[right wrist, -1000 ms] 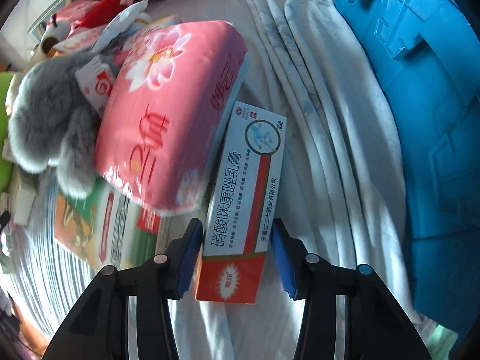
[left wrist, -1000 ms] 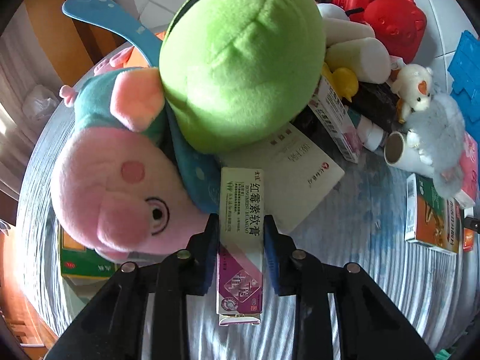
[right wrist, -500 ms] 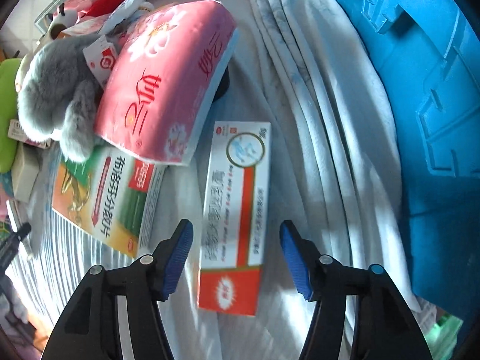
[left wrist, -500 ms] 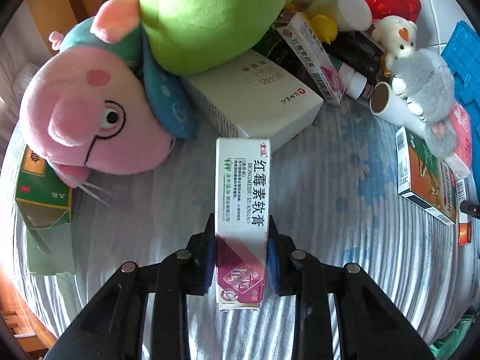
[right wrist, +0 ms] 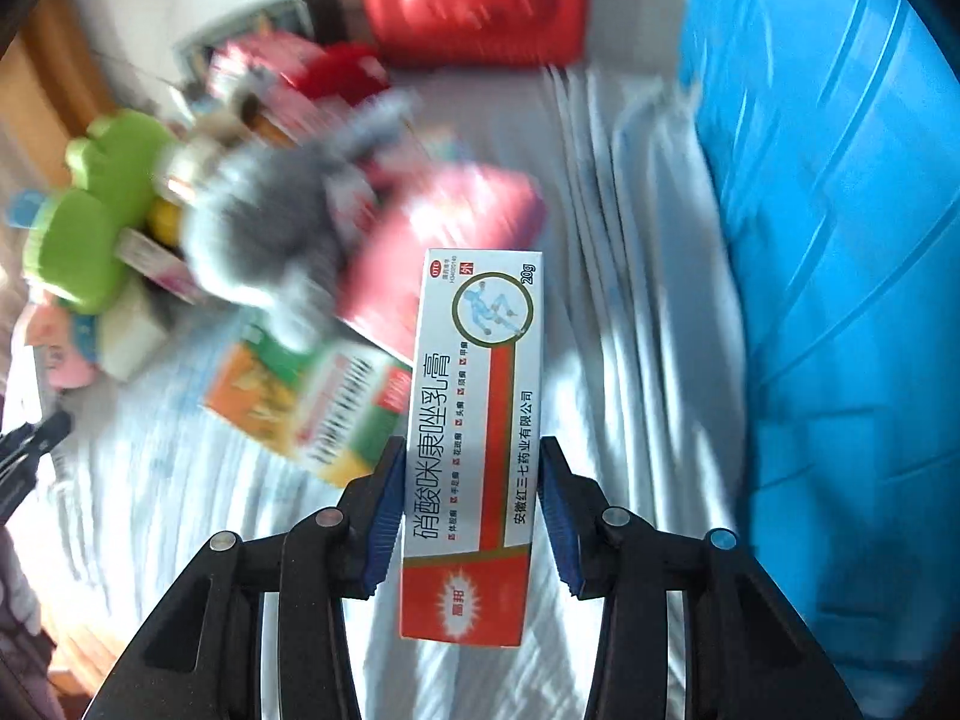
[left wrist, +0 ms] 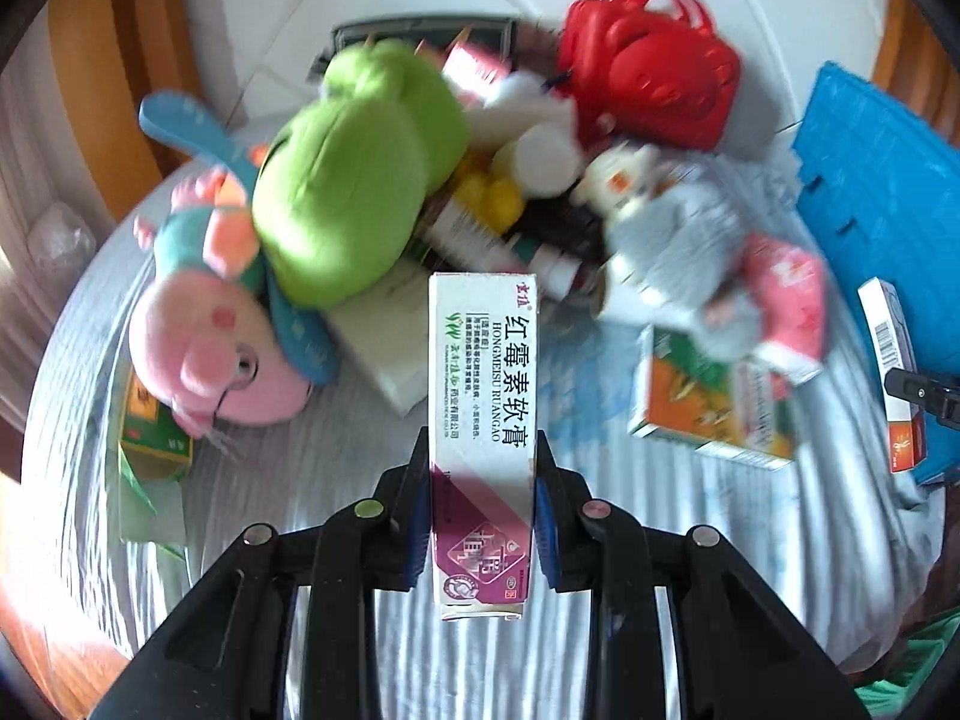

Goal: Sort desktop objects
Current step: 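Lift and carry both ointment boxes over the blue bin with both grippers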

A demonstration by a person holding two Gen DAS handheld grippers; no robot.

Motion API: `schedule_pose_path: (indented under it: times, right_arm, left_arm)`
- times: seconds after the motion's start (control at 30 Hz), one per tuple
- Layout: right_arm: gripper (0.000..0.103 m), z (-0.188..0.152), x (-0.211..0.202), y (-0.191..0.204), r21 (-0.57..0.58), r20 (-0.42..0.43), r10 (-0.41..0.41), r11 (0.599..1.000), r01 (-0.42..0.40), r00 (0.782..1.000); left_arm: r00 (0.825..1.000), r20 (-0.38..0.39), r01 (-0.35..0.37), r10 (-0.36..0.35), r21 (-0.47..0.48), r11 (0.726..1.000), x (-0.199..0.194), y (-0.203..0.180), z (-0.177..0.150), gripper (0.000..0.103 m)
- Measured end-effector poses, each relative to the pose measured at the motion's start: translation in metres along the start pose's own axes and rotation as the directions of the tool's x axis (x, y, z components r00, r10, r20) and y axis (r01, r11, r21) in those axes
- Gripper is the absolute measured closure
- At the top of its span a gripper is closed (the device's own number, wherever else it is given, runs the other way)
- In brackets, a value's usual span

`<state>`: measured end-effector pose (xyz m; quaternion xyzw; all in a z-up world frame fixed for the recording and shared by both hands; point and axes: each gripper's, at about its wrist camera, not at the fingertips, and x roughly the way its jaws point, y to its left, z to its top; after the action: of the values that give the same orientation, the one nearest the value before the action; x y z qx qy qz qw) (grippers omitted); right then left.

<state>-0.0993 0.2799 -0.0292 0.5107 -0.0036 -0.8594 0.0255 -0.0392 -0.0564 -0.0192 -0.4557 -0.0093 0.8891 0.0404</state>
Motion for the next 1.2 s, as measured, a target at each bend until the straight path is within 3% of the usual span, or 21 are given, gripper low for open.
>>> schedule_pose_path:
  times: [0.03, 0.1, 0.27, 0.57, 0.63, 0.67, 0.73, 0.8, 0.9, 1.0, 1.13, 1.2]
  right_arm:
    - [0.061, 0.01, 0.001, -0.002, -0.01, 0.032, 0.005, 1.0, -0.004, 0.999]
    - [0.061, 0.018, -0.036, -0.014, -0.03, 0.112, 0.009, 1.0, -0.006, 0.994]
    - [0.061, 0.03, -0.109, -0.011, -0.057, 0.312, 0.008, 0.998, 0.011, 0.95]
    - [0.061, 0.023, -0.202, -0.083, 0.022, 0.509, -0.073, 0.997, 0.072, 0.858]
    - [0.06, 0.019, -0.217, -0.103, 0.037, 0.524, -0.065, 0.998, 0.054, 0.849]
    - [0.06, 0.017, -0.225, -0.118, 0.035, 0.529, 0.004, 0.999, -0.026, 0.849]
    - [0.06, 0.015, -0.236, -0.135, 0.035, 0.537, 0.054, 0.996, -0.087, 0.842]
    - [0.061, 0.012, -0.253, -0.15, 0.041, 0.557, -0.019, 0.999, -0.005, 0.831]
    - [0.061, 0.014, -0.267, -0.178, 0.043, 0.56, -0.026, 0.999, 0.003, 0.828]
    - [0.061, 0.017, -0.274, -0.205, 0.071, 0.549, -0.141, 0.99, 0.122, 0.824]
    - [0.061, 0.024, -0.264, -0.248, 0.099, 0.479, -0.266, 0.963, 0.249, 0.837]
    - [0.061, 0.027, -0.253, -0.271, 0.092, 0.433, -0.293, 0.955, 0.282, 0.852]
  left_arm:
    - [1.0, 0.023, 0.014, -0.014, 0.01, 1.0, -0.001, -0.008, 0.007, 0.076]
    - [0.997, 0.066, 0.037, -0.039, 0.037, 0.999, -0.011, -0.031, 0.021, 0.075]
    - [0.979, 0.167, 0.104, -0.121, 0.106, 0.989, -0.025, -0.093, 0.049, 0.076]
    - [0.915, 0.288, 0.204, -0.284, 0.278, 0.939, -0.069, -0.213, 0.091, 0.076]
    - [0.898, 0.299, 0.225, -0.321, 0.315, 0.922, -0.081, -0.24, 0.099, 0.076]
    - [0.89, 0.306, 0.233, -0.338, 0.333, 0.914, -0.087, -0.254, 0.103, 0.076]
    - [0.875, 0.32, 0.242, -0.363, 0.36, 0.901, -0.097, -0.277, 0.108, 0.076]
    - [0.861, 0.335, 0.25, -0.384, 0.379, 0.891, -0.107, -0.297, 0.112, 0.076]
    - [0.841, 0.351, 0.262, -0.412, 0.403, 0.877, -0.124, -0.328, 0.12, 0.076]
    - [0.824, 0.346, 0.278, -0.448, 0.442, 0.853, -0.133, -0.367, 0.127, 0.076]
    - [0.822, 0.296, 0.308, -0.487, 0.488, 0.817, -0.136, -0.423, 0.136, 0.076]
    - [0.83, 0.251, 0.327, -0.498, 0.504, 0.8, -0.132, -0.453, 0.141, 0.076]
